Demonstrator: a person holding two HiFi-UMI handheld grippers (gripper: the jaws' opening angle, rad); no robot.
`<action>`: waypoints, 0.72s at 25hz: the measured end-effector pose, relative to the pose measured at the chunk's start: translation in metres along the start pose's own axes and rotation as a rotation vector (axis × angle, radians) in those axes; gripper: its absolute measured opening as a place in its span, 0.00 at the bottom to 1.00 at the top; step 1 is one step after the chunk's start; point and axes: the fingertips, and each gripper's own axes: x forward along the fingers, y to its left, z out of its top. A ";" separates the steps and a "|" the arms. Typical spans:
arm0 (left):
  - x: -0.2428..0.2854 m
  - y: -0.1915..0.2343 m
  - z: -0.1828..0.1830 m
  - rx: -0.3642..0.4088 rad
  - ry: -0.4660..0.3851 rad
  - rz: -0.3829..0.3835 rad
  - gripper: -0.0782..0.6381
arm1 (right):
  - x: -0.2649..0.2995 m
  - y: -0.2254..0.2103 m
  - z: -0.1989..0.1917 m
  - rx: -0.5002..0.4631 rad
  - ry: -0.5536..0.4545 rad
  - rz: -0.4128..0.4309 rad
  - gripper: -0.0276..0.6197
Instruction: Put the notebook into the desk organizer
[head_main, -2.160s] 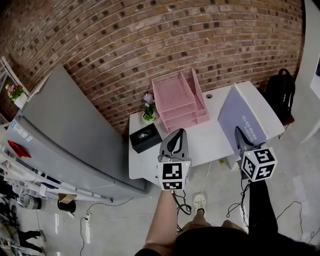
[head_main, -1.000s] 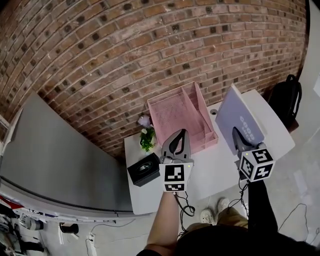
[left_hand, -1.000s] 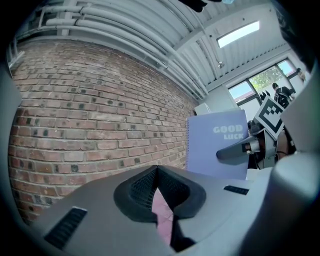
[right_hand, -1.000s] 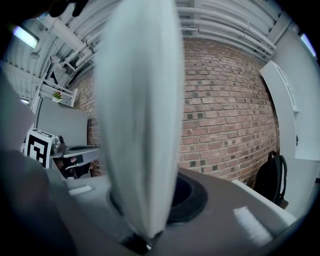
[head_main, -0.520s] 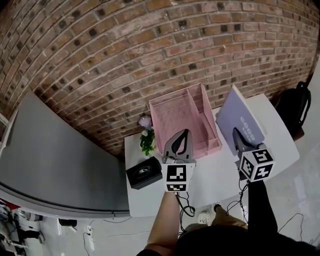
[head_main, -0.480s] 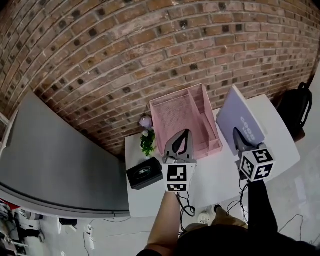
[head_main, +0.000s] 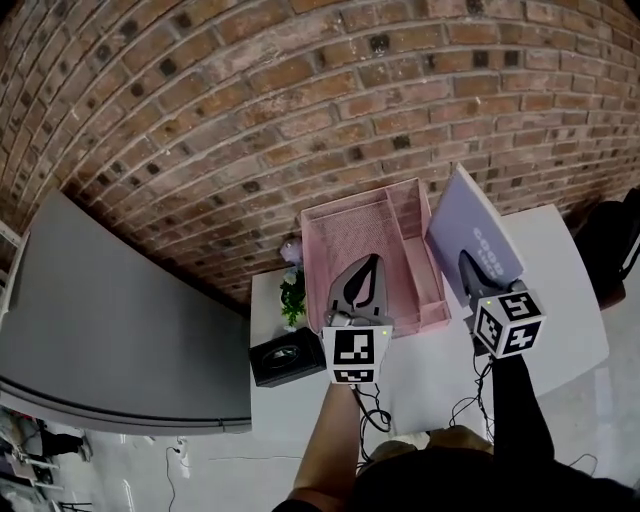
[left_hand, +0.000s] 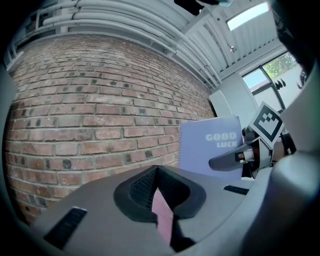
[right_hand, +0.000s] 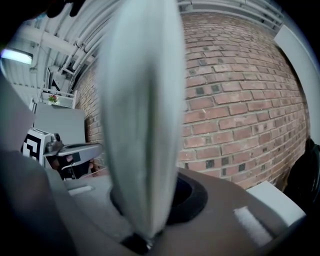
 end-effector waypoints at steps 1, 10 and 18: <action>0.005 0.000 0.000 0.001 -0.002 0.004 0.12 | 0.007 -0.002 -0.001 0.006 0.004 0.008 0.09; 0.036 0.007 -0.014 0.030 0.026 0.020 0.12 | 0.064 -0.015 -0.026 0.090 0.046 0.058 0.09; 0.053 0.015 -0.023 0.021 0.031 0.025 0.12 | 0.098 -0.025 -0.053 0.127 0.083 0.054 0.09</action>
